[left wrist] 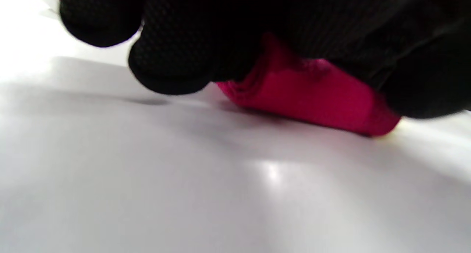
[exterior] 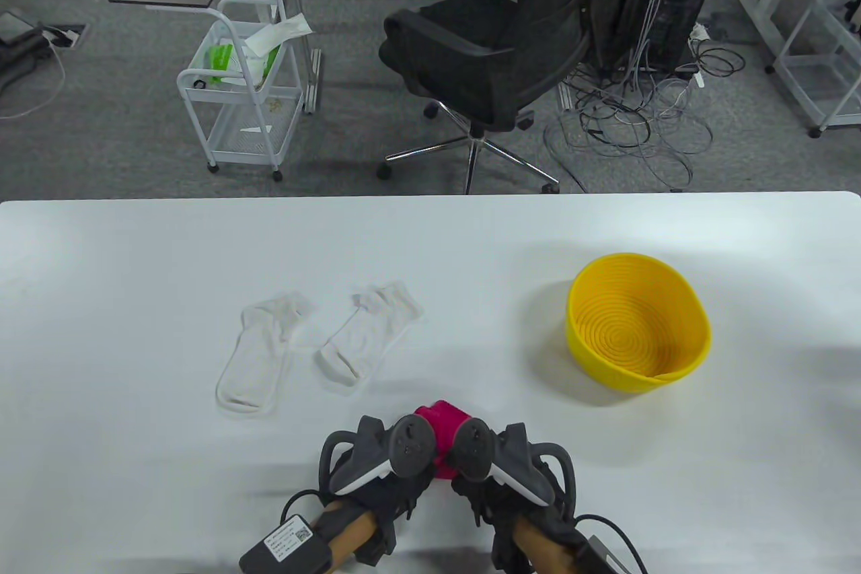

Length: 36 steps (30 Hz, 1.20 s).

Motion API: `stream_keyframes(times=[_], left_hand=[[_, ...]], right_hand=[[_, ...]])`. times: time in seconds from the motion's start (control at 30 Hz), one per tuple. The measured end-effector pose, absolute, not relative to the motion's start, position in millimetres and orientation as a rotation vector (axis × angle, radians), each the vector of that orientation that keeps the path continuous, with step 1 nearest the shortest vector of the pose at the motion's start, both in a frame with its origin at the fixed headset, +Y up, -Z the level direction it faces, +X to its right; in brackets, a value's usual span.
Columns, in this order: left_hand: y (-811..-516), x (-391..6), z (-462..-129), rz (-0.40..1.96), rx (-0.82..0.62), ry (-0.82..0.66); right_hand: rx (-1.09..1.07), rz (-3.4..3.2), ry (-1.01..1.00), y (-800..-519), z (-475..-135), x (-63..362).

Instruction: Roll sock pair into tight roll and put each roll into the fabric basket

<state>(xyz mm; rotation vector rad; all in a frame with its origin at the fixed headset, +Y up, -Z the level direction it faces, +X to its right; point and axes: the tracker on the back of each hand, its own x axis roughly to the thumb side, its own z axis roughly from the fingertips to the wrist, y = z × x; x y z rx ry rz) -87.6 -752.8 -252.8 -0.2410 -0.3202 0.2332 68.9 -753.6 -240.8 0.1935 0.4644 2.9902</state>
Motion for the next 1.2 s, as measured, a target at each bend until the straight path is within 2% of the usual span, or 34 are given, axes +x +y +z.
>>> stream_keyframes(times=[0.2,0.57,0.77,0.87,1.0,1.2], left_hand=[[-742.4,-86.9,-247.6,0.235,-0.192,-0.335],[-759.3,-81.6,-249.0,0.156,-0.26,-0.344],[-760.3,-80.0,-249.3,0.157,-0.248,-0.351],[-760.7,-79.9,-249.7,0.158,-0.254,-0.348],[-760.5,-79.9,-249.5,0.161,-0.272,-0.345],[-761.1,-81.1,-250.7,0.175,-0.28,-0.337]], right_hand=[[0.16,2.992,0.465,-757.4,-242.0,68.8],[0.141,2.971,0.443,-755.9,-242.6,69.8],[0.156,2.956,0.435,-753.5,-243.0,70.9],[0.171,2.951,0.414,-749.4,-242.4,71.7],[0.228,2.925,0.283,-732.1,-238.0,72.7],[0.297,2.946,0.335,-732.6,-232.9,66.8]])
